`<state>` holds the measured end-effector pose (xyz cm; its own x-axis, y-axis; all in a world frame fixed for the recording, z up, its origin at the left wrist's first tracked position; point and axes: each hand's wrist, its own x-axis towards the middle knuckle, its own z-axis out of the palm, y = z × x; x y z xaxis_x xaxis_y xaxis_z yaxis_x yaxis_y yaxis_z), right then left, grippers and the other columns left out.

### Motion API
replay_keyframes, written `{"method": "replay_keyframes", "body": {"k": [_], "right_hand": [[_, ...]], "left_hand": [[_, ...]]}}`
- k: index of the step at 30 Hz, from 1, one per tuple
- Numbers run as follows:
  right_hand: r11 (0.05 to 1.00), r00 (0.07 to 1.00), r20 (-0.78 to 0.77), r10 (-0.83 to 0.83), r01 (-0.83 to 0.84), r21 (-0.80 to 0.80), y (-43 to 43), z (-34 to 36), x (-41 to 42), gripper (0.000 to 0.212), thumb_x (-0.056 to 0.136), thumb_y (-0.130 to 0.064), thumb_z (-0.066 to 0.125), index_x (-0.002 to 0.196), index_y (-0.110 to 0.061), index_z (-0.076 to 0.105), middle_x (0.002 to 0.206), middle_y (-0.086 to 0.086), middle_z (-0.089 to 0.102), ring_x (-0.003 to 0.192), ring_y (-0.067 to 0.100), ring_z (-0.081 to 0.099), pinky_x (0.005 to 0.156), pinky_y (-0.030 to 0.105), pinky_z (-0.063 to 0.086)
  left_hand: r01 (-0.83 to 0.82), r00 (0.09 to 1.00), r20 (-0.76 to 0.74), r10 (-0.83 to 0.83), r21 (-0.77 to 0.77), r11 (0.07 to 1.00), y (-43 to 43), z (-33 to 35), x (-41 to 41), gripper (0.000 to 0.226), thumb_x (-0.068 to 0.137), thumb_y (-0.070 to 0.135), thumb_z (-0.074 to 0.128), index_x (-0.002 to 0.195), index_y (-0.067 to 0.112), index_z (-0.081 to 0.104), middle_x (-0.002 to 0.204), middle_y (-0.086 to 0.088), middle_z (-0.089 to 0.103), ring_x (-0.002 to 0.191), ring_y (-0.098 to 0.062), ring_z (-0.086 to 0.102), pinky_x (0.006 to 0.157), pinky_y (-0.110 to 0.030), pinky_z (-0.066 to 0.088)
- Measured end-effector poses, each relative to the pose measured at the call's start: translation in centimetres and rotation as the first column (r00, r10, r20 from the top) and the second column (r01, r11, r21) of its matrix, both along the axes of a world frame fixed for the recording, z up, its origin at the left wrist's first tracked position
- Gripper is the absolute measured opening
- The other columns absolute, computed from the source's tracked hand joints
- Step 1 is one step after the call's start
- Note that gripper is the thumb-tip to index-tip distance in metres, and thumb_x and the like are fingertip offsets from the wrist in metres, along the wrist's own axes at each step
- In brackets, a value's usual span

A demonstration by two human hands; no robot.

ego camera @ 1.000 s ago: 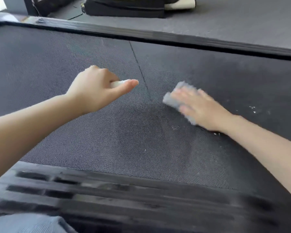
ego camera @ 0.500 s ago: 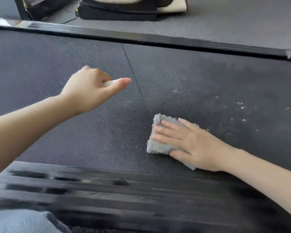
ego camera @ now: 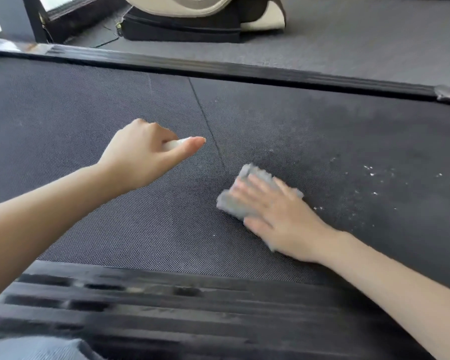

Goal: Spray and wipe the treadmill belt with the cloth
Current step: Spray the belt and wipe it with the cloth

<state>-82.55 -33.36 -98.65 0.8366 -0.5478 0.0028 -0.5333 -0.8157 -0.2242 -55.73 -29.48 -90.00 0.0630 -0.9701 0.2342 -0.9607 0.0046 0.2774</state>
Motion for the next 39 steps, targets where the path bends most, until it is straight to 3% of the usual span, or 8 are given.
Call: {"method": "replay_keyframes", "body": {"k": [3,7,14,19,24,30,35,39], "right_hand": [[0.973,0.973,-0.025,0.229,-0.228,0.037,2.6,0.0,-1.0,0.054,0.097,-0.053,0.022,0.149,-0.038,0.012,0.158,-0.018,0.003,0.145,0.002,-0.010,0.118,0.035,-0.008],[0.957,0.956,-0.063,0.286,-0.289,-0.028,0.3,0.2,-0.5,0.053,0.098,-0.054,0.019,0.149,-0.042,0.009,0.158,-0.021,0.002,0.145,0.000,-0.008,0.118,0.037,-0.005],[0.997,0.998,-0.057,-0.020,0.016,-0.072,-7.7,-0.1,6.7,0.064,0.089,-0.058,0.001,0.150,-0.038,-0.001,0.157,-0.019,-0.010,0.144,0.002,-0.017,0.119,0.040,-0.006],[0.940,0.950,-0.028,-0.311,0.303,-0.157,-12.1,-0.2,11.8,0.054,0.102,-0.043,0.018,0.152,-0.028,0.008,0.161,-0.008,0.001,0.148,0.017,-0.007,0.119,0.046,-0.002],[0.995,0.992,0.097,-0.084,0.089,-0.048,-9.1,-0.6,9.5,0.049,0.103,-0.034,0.023,0.151,-0.032,0.014,0.159,-0.016,0.003,0.146,0.005,-0.009,0.120,0.041,-0.005],[0.993,0.990,0.113,0.088,-0.096,0.073,-4.4,0.2,7.0,0.057,0.093,-0.049,0.012,0.149,-0.036,0.020,0.154,-0.023,0.009,0.142,-0.006,-0.014,0.119,0.032,-0.009],[0.963,0.962,0.051,0.267,-0.269,0.029,0.3,0.0,5.0,0.052,0.100,-0.048,0.014,0.150,-0.034,0.020,0.157,-0.018,0.011,0.146,0.002,-0.007,0.118,0.033,-0.006],[0.966,0.970,-0.004,0.244,-0.243,-0.092,0.5,0.0,4.3,0.050,0.101,-0.045,0.018,0.150,-0.032,0.024,0.156,-0.016,0.020,0.147,0.006,0.003,0.117,0.038,0.008]], "left_hand": [[0.013,1.000,0.014,-0.013,-0.006,1.000,-0.1,-0.3,0.3,0.092,0.072,0.087,0.022,0.057,0.001,0.050,0.052,-0.011,0.060,0.056,-0.028,0.059,0.065,-0.045,0.052],[0.002,1.000,-0.014,-0.002,-0.006,1.000,-0.2,-0.6,0.9,0.093,0.071,0.088,0.022,0.058,0.000,0.052,0.051,-0.012,0.059,0.056,-0.029,0.060,0.064,-0.045,0.052],[-0.051,0.999,-0.009,0.051,0.028,0.998,0.3,-0.9,2.3,0.087,0.072,0.085,0.024,0.056,0.002,0.045,0.052,-0.015,0.056,0.053,-0.031,0.055,0.061,-0.045,0.051],[-0.081,0.997,-0.008,0.081,0.051,0.995,1.2,-0.9,3.8,0.078,0.072,0.085,0.025,0.052,0.009,0.033,0.045,-0.006,0.041,0.045,-0.023,0.040,0.049,-0.034,0.038],[-0.100,0.994,-0.036,0.102,0.060,0.993,1.9,-1.2,4.6,0.078,0.071,0.085,0.025,0.052,0.010,0.034,0.046,-0.004,0.041,0.045,-0.020,0.039,0.051,-0.031,0.036],[-0.081,0.995,-0.057,0.082,0.017,0.997,1.3,-1.0,4.0,0.086,0.072,0.085,0.026,0.055,0.002,0.040,0.050,-0.015,0.053,0.049,-0.027,0.050,0.054,-0.038,0.045],[-0.056,0.997,-0.058,0.055,-0.016,0.998,0.6,-0.7,3.6,0.089,0.073,0.085,0.025,0.056,0.000,0.045,0.049,-0.014,0.054,0.050,-0.028,0.053,0.057,-0.041,0.049],[-0.065,0.996,-0.055,0.064,-0.006,0.998,0.5,-0.7,3.7,0.088,0.071,0.086,0.025,0.054,0.002,0.043,0.049,-0.012,0.053,0.049,-0.026,0.050,0.056,-0.039,0.047]]}}
